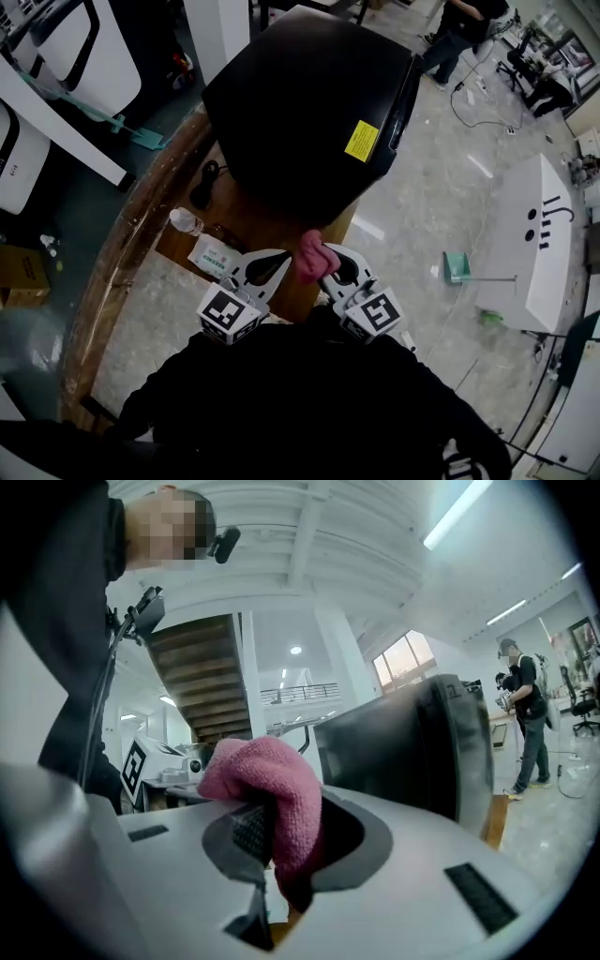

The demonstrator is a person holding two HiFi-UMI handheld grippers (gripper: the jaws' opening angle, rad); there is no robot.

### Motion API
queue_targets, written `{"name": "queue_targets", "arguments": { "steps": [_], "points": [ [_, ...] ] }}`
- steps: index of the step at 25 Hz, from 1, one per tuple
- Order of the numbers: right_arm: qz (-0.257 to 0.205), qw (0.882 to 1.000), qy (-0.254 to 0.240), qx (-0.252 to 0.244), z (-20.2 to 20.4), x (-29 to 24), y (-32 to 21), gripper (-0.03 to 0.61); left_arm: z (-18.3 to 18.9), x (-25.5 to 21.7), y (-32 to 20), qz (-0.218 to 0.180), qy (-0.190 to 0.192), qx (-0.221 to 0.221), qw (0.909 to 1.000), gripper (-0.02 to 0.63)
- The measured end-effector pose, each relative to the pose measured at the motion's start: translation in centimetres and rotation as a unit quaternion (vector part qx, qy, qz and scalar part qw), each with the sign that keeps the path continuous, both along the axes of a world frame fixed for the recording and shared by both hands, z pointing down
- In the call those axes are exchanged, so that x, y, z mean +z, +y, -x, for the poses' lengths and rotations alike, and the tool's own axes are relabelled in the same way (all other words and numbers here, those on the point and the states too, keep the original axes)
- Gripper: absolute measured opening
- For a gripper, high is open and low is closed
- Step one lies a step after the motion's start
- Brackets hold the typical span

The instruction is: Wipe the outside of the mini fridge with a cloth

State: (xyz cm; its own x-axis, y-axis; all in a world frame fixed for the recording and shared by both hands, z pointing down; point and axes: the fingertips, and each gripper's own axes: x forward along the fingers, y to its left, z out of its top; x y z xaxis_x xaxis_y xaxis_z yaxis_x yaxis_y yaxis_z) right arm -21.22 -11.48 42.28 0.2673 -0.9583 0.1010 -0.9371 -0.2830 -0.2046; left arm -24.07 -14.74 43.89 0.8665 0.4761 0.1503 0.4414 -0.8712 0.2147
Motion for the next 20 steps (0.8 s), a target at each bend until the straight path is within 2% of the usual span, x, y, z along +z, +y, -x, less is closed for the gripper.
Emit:
{"name": "queue_targets", "arguments": {
  "steps": [3,8,20],
  "points": [
    [-0.008,1.0,-0.005,-0.002,1.7,-1.3,0.4,0.074,1.3,-1.0,0.0,-0.015,0.01,0.0,0.9998,0.006],
    [-0.013,1.0,-0.017,0.002,2.9,-1.6,0.6,0.074,3.0,-2.2,-0.8,-0.011,0.037,-0.015,0.9991,0.006],
    [-0.008,1.0,-0.015,-0.005,4.1,-1.8,-0.5,0.074,4.0,-1.8,-1.6,-0.005,0.041,-0.016,0.999,0.006]
  ]
}}
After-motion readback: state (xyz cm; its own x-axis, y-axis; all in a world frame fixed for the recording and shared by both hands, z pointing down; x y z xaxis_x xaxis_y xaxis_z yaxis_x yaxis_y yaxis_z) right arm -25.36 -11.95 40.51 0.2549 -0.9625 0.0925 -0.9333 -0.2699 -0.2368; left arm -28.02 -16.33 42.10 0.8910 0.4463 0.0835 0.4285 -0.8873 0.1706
